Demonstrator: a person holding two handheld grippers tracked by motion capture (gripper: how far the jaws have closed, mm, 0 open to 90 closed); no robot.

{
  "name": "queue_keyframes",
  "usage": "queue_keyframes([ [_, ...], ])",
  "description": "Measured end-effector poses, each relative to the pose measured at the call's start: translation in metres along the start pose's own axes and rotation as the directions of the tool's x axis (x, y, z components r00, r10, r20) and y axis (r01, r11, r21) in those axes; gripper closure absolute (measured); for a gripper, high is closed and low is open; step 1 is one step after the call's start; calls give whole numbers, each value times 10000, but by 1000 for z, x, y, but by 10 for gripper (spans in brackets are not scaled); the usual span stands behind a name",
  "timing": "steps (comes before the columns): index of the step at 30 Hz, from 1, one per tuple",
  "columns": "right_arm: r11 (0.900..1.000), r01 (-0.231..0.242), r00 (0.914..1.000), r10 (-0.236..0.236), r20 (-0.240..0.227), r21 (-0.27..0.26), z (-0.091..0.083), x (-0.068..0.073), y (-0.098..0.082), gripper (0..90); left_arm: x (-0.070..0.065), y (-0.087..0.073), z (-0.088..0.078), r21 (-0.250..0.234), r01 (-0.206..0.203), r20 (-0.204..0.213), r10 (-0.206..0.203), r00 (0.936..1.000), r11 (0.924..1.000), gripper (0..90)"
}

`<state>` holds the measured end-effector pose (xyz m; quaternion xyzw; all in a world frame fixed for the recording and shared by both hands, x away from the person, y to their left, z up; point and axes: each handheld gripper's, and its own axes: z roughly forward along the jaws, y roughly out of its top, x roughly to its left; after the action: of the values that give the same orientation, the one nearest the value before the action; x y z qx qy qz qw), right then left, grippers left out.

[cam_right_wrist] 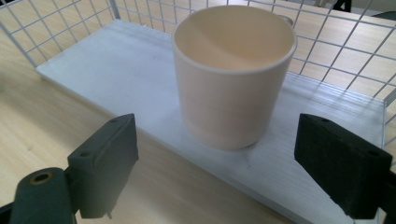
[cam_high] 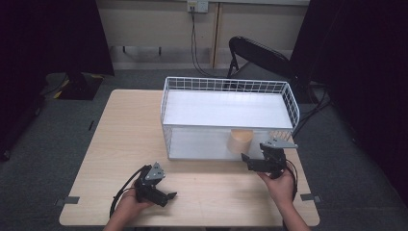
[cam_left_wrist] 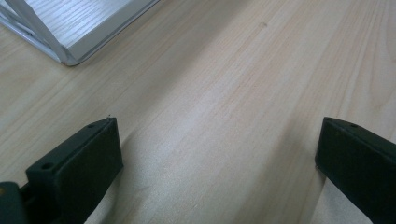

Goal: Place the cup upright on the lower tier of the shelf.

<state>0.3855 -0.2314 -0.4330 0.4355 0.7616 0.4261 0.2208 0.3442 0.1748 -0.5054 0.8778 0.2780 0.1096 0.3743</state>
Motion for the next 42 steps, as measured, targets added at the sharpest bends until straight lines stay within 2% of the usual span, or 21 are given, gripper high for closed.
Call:
queue_keyframes([
  [2, 10000, 16, 9999, -15, -161, 56, -2, -2, -2, 130, 0, 0, 0, 0, 0, -2, 0, 10000, 10000, 0],
  [17, 9993, 227, 9984, -211, -524, 290, -14, -4, -14, 131, 0, 0, 0, -2, 1, -1, -1, 10000, 10000, 0],
  [38, 9975, 353, 9964, -304, -786, 610, -29, -14, -31, 135, 0, 0, 0, -3, 1, -4, -1, 10000, 10000, 0],
  [42, 9971, 392, 9968, -344, -724, 652, -34, -17, -35, 135, 0, 0, 0, -6, 5, -5, -5, 10000, 10000, 0],
])
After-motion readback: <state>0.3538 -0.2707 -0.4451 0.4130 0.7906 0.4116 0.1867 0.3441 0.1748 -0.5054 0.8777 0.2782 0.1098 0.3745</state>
